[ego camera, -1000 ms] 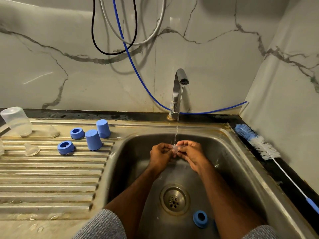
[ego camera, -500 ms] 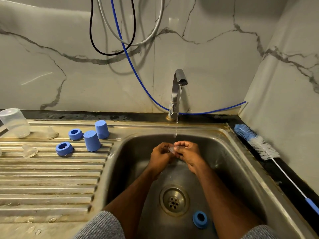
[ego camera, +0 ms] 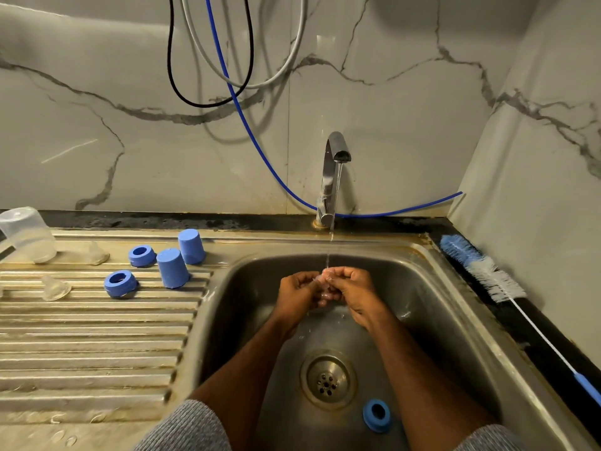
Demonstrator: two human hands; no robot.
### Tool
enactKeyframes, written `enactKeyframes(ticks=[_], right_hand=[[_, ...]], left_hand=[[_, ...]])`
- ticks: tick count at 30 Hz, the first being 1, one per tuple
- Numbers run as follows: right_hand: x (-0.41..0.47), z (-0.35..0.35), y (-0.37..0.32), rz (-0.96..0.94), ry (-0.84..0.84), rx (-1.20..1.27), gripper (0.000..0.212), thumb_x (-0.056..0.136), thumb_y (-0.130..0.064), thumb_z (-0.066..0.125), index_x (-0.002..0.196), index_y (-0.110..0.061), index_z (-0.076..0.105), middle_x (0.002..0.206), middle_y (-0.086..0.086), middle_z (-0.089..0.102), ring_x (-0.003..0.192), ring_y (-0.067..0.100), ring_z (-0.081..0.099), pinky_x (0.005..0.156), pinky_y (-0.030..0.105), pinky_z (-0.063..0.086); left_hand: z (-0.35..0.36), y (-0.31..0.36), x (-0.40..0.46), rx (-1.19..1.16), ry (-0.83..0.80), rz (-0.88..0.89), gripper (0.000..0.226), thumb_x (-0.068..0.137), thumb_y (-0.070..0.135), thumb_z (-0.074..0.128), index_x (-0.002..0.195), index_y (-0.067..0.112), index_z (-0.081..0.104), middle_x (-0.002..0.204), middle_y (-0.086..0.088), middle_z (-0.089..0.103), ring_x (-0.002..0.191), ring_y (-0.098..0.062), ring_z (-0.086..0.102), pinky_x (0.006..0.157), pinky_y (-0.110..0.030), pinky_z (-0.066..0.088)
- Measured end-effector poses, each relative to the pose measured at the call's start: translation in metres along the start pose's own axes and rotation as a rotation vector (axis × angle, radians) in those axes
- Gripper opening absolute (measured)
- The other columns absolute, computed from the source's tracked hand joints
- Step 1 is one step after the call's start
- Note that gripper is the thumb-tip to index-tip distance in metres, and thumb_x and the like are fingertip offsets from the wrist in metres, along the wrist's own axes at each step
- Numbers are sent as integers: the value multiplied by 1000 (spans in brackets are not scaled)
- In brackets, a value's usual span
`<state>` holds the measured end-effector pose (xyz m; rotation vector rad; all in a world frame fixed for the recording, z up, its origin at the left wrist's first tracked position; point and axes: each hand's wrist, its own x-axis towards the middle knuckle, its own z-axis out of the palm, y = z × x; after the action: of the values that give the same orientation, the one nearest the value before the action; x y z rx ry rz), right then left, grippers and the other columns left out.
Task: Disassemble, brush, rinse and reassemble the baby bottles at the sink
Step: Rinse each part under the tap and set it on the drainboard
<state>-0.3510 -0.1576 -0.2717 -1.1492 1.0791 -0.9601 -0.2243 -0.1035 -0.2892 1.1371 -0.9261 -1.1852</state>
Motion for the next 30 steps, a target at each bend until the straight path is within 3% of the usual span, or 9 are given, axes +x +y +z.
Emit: enactKeyframes(ticks=[2, 6, 9, 12, 16, 19, 23, 26, 30], right_hand=[[0, 2, 1, -29, 89, -94, 9, 87, -15, 76, 90, -8, 72, 81, 6, 76, 74, 16, 72, 64, 27, 57], [4, 4, 8, -86, 181, -177, 27, 80, -24, 84, 73, -7, 64, 65, 2, 70, 62, 9, 67, 62, 26, 56], [5, 3, 12, -110, 142, -238, 20, 85, -26, 78, 79, -9, 71, 72, 3, 74, 69, 15, 71, 65, 30, 59], [5, 3, 12, -92, 79, -191, 4, 90, -14, 72, 91, -12, 76, 81, 4, 77, 74, 17, 73, 64, 26, 58], [3, 5, 9, -122, 47, -174, 17, 92, -9, 68, 107, -10, 75, 93, 0, 76, 85, 11, 74, 77, 25, 60], [3, 7, 6, -125, 89, -132, 16, 87, -3, 72, 103, -7, 75, 89, 0, 76, 76, 6, 72, 69, 20, 59], [3, 6, 4, -79, 141, -87, 11, 82, -8, 80, 91, -6, 76, 80, 9, 77, 63, 13, 72, 58, 23, 56], [6, 4, 5, -36, 123, -12, 13, 88, -6, 74, 100, -4, 74, 89, 16, 76, 71, 18, 71, 71, 33, 61], [5, 4, 3, 4, 76, 18, 24, 95, 2, 60, 110, -13, 70, 100, 10, 74, 93, 24, 73, 86, 37, 61]], left_hand=[[2, 0, 1, -16, 21, -21, 20, 102, 16, 56, 115, 6, 67, 99, -19, 75, 84, -27, 73, 75, -35, 61], [1, -2, 2, -8, -2, -65, 22, 104, 11, 51, 114, 2, 68, 99, -21, 75, 85, -29, 71, 73, -34, 61], [-2, -3, 3, 10, -5, -65, 21, 103, 8, 52, 115, 4, 68, 101, -20, 74, 86, -29, 70, 79, -40, 61], [-4, -3, 2, 41, -1, -49, 21, 96, 1, 61, 115, 6, 67, 101, -18, 75, 89, -28, 72, 86, -46, 59], [-4, -4, 2, 67, 7, -21, 35, 89, -9, 66, 121, 5, 63, 103, -15, 75, 94, -26, 75, 79, -37, 61], [-4, -3, 2, 59, 25, -16, 34, 88, -6, 69, 121, 3, 62, 101, -15, 76, 91, -27, 75, 76, -36, 60], [-1, 0, 1, 25, 18, -19, 26, 93, 5, 68, 118, 3, 65, 98, -20, 75, 81, -23, 72, 68, -33, 59], [-2, -1, 3, 8, 38, -12, 33, 91, 5, 70, 123, 5, 62, 102, -17, 75, 90, -29, 75, 73, -35, 61], [-3, 0, 3, 24, 99, 14, 33, 91, -5, 65, 122, 6, 62, 103, -14, 74, 91, -27, 75, 76, -34, 63]])
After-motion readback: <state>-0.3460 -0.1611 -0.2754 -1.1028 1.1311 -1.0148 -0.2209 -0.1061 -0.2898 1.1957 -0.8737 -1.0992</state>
